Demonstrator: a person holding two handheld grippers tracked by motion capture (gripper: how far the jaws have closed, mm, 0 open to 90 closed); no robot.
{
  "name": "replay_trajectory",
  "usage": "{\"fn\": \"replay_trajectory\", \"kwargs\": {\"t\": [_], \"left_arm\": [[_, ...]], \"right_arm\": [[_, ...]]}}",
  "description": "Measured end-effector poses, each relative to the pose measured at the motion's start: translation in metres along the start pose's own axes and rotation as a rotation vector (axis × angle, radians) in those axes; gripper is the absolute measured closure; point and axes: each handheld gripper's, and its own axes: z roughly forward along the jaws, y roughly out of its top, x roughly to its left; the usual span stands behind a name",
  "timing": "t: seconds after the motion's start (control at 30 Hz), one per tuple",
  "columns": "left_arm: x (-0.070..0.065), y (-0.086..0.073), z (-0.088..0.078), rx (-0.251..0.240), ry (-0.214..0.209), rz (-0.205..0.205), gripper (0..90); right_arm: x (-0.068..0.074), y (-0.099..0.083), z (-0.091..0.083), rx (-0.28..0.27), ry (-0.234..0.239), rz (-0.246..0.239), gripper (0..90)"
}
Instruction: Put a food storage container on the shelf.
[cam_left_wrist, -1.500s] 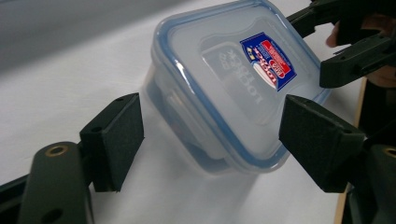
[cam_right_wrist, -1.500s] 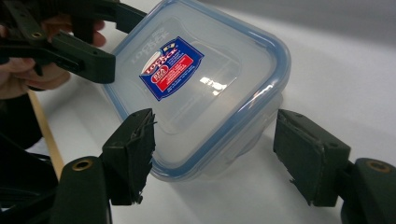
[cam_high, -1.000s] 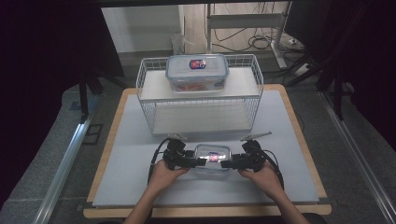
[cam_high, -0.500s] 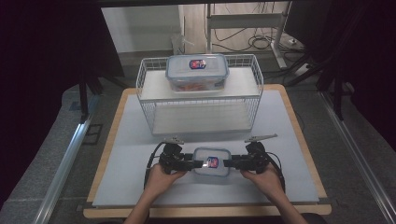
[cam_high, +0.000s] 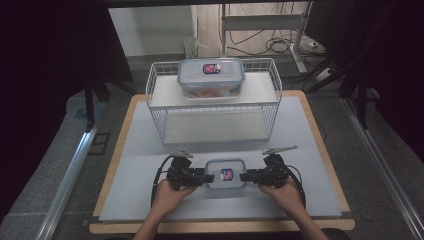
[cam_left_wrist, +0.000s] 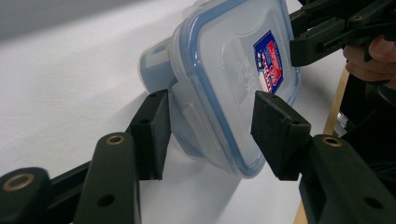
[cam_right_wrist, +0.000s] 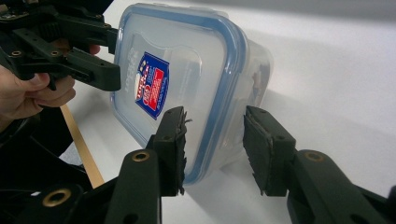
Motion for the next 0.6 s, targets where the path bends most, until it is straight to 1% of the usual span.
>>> {"fn": "replay_trajectory", "kwargs": {"t": [0.03, 0.07, 0.27, 0.33, 0.4, 0.5, 0.6], "left_arm": [[-0.001, 0.0, 0.0, -0.003, 0.003, 0.001, 48.0], [-0.002, 0.0, 0.0, 0.004, 0.014, 0.01, 47.8], [-0.007, 0.0, 0.0, 0.006, 0.034, 0.036, 47.7], [-0.008, 0.0, 0.0, 0.007, 0.037, 0.042, 47.9], [-0.008, 0.0, 0.0, 0.009, 0.039, 0.045, 48.0], [-0.008, 0.0, 0.0, 0.01, 0.039, 0.046, 48.0], [-0.008, 0.001, 0.0, 0.011, 0.038, 0.044, 48.0]], "right_arm": [[0.0, 0.0, 0.0, 0.001, 0.001, 0.0, 58.5], [-0.001, 0.0, 0.0, 0.001, 0.004, -0.001, 58.4], [-0.001, 0.0, 0.0, 0.008, 0.009, -0.023, 57.2], [-0.002, 0.001, 0.001, 0.011, 0.017, -0.023, 53.0], [-0.002, 0.001, 0.004, 0.02, 0.009, -0.037, 47.3], [-0.002, 0.003, 0.008, 0.032, 0.023, -0.044, 43.8], [-0.004, 0.005, 0.011, 0.029, 0.036, -0.047, 41.4]]}}
